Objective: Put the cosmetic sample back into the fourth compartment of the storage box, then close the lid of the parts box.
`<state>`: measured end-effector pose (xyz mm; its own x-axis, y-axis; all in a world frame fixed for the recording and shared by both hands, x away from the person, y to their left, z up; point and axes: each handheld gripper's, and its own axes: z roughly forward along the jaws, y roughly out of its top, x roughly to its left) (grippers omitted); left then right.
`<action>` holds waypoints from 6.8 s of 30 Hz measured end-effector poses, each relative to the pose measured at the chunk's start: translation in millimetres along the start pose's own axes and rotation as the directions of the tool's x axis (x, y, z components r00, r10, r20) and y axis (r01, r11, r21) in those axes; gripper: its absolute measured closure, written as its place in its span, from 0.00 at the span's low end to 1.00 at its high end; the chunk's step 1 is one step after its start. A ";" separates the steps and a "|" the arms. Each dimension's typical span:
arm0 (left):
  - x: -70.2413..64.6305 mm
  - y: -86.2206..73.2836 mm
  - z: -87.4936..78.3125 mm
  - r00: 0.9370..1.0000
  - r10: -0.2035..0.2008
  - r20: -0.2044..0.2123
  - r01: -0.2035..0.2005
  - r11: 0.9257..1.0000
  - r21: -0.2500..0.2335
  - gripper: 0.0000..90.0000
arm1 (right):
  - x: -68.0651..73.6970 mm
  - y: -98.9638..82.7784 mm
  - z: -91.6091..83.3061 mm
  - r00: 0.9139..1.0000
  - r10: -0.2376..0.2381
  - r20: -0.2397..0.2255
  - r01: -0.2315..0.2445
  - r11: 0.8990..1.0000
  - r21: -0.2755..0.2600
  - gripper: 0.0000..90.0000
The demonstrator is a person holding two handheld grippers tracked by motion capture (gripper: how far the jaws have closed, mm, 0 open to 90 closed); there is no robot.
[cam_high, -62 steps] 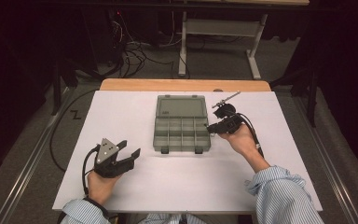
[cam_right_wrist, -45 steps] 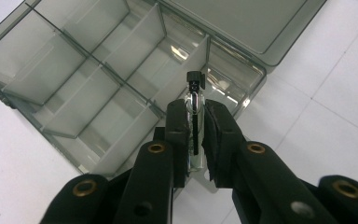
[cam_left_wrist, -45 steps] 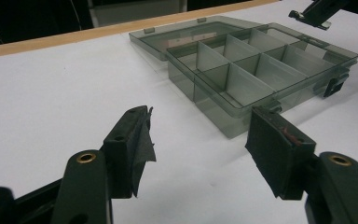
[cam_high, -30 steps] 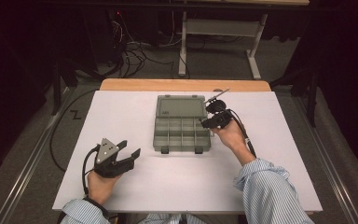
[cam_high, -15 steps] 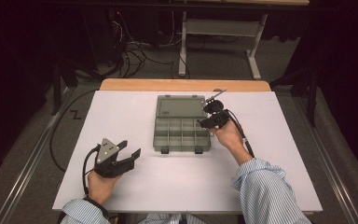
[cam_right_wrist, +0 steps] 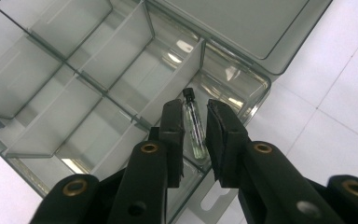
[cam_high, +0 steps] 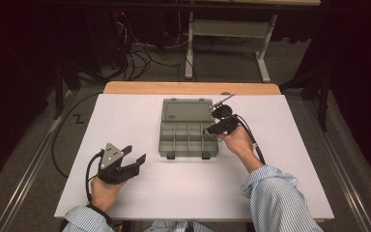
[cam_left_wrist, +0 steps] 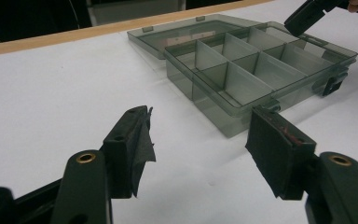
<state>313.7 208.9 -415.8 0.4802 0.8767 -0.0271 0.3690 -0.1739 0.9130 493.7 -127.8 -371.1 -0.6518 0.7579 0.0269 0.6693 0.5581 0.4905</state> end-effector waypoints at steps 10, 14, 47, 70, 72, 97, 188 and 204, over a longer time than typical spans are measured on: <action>1.0 -0.2 -1.5 1.000 -0.013 -0.005 0.013 1.000 -0.013 0.43 | 0.6 -3.2 -4.2 1.000 0.002 -0.023 -0.002 1.000 -0.007 0.85; 1.8 -0.6 -0.1 1.000 -0.019 -0.006 0.019 1.000 -0.008 0.43 | -1.0 -4.6 -7.5 0.999 0.008 -0.037 -0.008 1.000 -0.012 0.84; 0.3 -0.9 0.7 1.000 -0.010 0.001 0.010 1.000 -0.002 0.43 | -10.5 -30.3 -22.9 0.994 0.062 -0.087 -0.063 0.998 -0.015 0.82; -3.1 1.0 1.2 1.000 0.005 0.013 -0.005 1.000 0.008 0.43 | -12.9 -28.9 -8.7 0.987 0.135 -0.089 -0.134 0.991 0.019 0.81; -3.9 1.6 1.7 1.000 0.012 0.016 -0.012 1.000 0.012 0.42 | -13.0 -28.5 -8.2 0.987 0.137 -0.082 -0.136 0.990 0.018 0.82; 0.4 42.9 42.6 1.000 0.010 0.013 -0.012 0.996 0.086 0.42 | -13.8 -27.3 -5.4 0.986 0.155 -0.054 -0.154 0.988 0.011 0.84; 44.0 136.7 202.6 0.993 -0.113 -0.027 0.109 0.837 0.536 0.49 | -10.8 -33.6 -4.5 0.992 0.118 -0.036 -0.120 0.992 -0.044 0.85; 57.4 123.5 224.5 0.979 -0.199 -0.048 0.188 0.789 0.584 0.51 | -10.5 -33.9 -4.4 0.993 0.115 -0.032 -0.116 0.992 -0.049 0.85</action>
<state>565.4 137.1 -396.0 0.3590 0.9141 -0.1884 0.8468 -0.2341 0.4777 476.3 -156.1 -384.2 -0.5818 0.8057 0.1111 0.7224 0.4492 0.5257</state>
